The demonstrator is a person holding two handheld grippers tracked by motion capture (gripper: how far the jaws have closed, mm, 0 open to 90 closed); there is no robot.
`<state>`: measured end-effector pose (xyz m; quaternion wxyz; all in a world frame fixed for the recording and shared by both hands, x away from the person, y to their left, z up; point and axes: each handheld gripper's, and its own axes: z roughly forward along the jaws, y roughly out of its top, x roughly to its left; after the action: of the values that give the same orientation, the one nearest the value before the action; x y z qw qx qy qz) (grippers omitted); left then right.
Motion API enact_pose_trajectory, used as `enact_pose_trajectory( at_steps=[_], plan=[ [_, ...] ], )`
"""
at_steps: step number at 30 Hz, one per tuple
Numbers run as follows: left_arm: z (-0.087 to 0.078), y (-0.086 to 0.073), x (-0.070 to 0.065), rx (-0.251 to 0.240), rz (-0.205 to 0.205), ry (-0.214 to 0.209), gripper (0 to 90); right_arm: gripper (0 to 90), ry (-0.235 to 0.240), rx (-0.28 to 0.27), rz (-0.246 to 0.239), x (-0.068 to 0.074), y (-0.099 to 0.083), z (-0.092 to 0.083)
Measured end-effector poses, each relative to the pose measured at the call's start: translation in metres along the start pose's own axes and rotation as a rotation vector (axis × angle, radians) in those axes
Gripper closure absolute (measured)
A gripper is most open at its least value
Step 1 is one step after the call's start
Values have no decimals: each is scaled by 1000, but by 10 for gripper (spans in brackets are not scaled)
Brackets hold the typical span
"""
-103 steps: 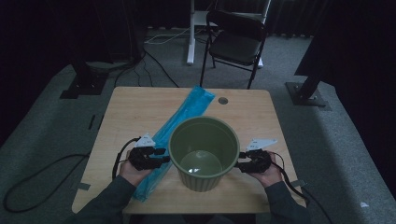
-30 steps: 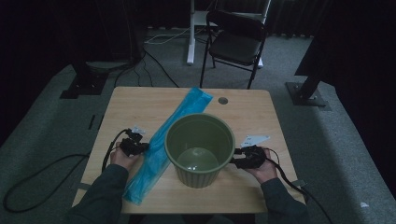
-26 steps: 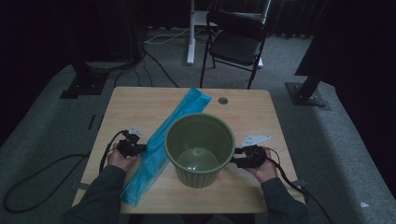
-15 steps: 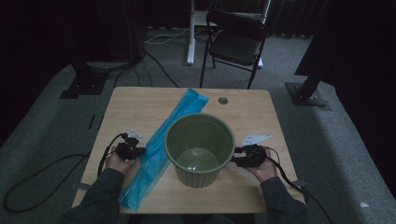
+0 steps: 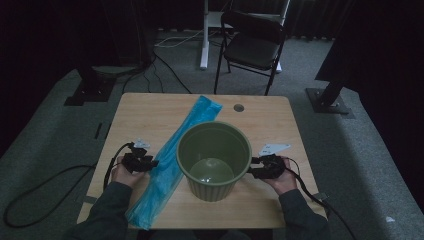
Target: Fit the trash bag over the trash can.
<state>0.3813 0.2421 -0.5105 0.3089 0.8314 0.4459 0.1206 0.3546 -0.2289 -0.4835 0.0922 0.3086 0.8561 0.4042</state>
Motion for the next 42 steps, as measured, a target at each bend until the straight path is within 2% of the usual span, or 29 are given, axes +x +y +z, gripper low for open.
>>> enact_pose_trajectory(
  at_steps=[1,7,11,14,19,25,29,32,36,39,42],
  plan=[
    [-1,2,1,-16,-11,-3,582,516,-1,-1,1,0,0,0],
    [-2,16,-2,-78,-7,0,566,515,-8,2,6,0,-1,0],
    [0,25,-6,-98,10,0,578,516,-15,3,7,-2,-2,0],
    [5,32,-9,-100,1,-19,575,515,-21,14,15,-3,-3,0],
    [13,46,-9,-108,-1,-16,565,515,-27,20,19,-6,-5,-1],
    [25,63,-3,-85,-36,-4,543,514,-28,40,23,-7,-6,1],
    [33,73,-4,-54,-11,33,486,512,-26,53,10,-6,-6,3],
    [40,81,-5,-29,-4,38,449,506,-30,58,13,-5,-6,3],
    [49,93,-6,-23,-1,44,432,506,-28,61,11,-6,-6,4],
    [57,99,-4,-11,-16,57,425,506,-26,64,13,-5,-6,4],
    [68,101,0,2,-50,54,425,506,-24,64,11,-5,-6,4]
  ],
)
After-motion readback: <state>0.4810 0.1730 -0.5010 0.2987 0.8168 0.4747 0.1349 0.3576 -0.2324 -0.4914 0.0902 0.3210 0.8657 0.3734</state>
